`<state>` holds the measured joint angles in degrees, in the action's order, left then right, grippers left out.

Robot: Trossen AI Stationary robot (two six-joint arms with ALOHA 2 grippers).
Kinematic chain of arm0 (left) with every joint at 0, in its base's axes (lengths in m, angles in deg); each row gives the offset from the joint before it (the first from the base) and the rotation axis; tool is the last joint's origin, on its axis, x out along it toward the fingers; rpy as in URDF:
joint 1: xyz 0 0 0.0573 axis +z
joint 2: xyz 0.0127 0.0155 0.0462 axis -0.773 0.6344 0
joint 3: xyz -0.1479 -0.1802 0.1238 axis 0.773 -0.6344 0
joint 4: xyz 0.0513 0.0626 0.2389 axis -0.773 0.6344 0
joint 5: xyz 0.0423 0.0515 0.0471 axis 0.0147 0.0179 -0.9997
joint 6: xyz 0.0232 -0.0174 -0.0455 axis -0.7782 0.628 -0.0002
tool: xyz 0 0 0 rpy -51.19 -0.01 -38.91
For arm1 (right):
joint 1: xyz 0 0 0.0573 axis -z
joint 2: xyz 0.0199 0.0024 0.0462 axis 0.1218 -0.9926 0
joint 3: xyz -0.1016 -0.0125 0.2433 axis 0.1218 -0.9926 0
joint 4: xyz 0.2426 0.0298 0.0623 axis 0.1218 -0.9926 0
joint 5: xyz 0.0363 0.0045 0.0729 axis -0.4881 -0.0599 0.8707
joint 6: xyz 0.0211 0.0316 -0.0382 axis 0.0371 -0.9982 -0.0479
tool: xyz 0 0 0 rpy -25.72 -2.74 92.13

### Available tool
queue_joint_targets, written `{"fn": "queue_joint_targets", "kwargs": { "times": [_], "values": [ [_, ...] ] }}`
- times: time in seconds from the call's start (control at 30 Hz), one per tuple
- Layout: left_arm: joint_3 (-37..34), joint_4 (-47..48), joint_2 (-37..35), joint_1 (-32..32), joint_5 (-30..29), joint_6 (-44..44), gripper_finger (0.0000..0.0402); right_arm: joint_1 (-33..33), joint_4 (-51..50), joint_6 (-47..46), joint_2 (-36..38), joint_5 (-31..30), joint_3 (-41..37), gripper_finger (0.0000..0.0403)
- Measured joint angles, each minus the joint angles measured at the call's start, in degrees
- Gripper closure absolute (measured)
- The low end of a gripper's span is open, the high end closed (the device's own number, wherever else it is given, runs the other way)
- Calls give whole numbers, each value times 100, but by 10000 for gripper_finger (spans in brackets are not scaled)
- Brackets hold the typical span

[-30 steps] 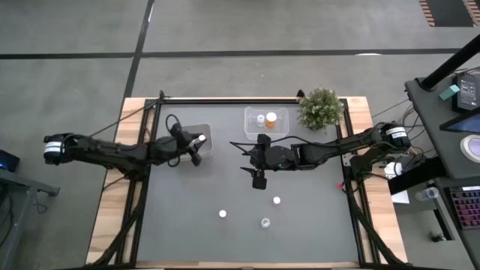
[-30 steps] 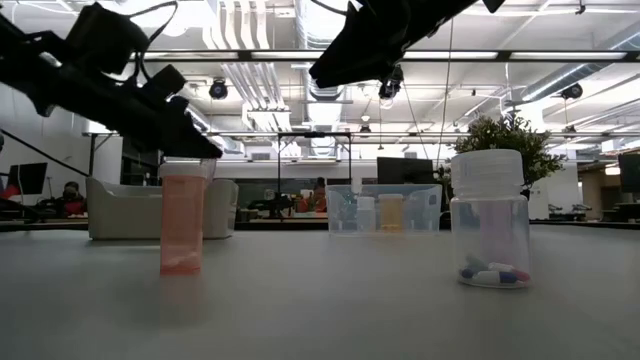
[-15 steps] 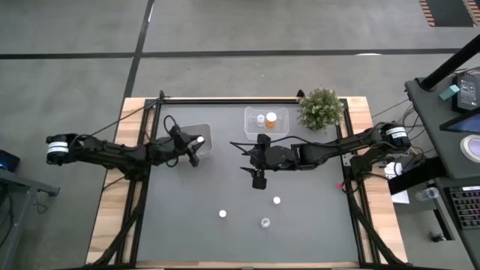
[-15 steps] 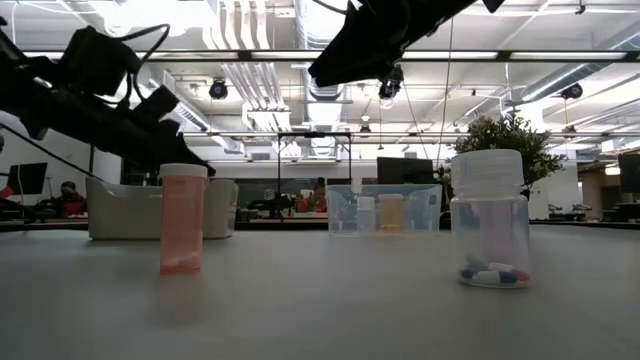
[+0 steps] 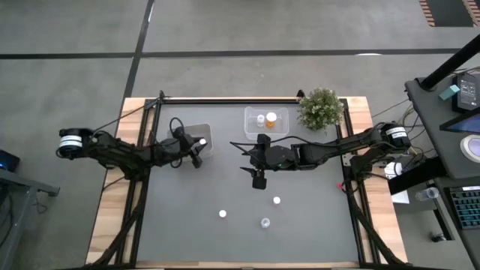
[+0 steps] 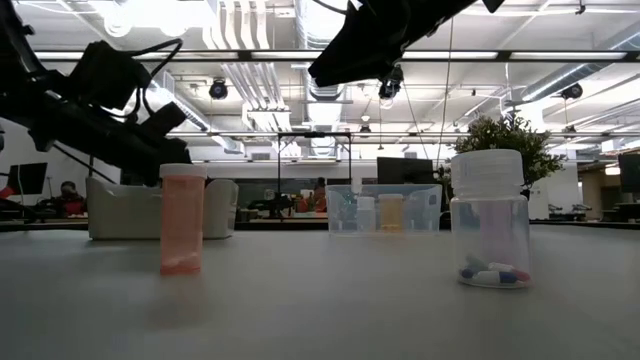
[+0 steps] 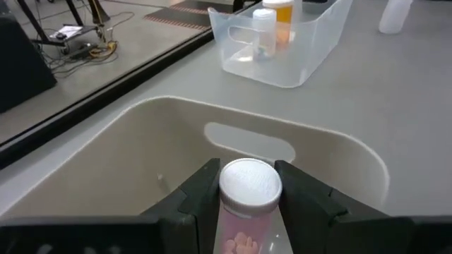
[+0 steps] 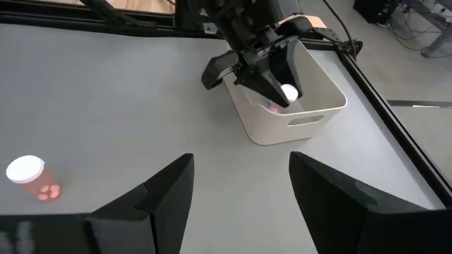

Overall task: Pick and place medicine bottles into bin by pill shape (circle, oval)
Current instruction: Put the top small pink pill bottle into the gray bin, then put the small red pill bottle into the gray bin

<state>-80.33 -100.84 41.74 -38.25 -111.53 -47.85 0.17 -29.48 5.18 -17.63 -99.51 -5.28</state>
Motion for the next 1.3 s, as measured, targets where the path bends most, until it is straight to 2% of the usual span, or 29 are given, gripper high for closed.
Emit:
{"fn": "queue_joint_targets", "kwargs": {
  "times": [0.33,0.63,1.03,1.3],
  "values": [
    [4,-204,424,0,-47,129,290,0,0,6,0,0,0,179],
    [2,-274,364,0,-48,94,289,0,2,13,0,0,0,179],
    [2,-273,356,0,-39,71,227,0,2,13,0,0,0,179],
    [0,-283,56,0,-37,44,221,0,2,-2,0,0,0,179]
  ]
}}
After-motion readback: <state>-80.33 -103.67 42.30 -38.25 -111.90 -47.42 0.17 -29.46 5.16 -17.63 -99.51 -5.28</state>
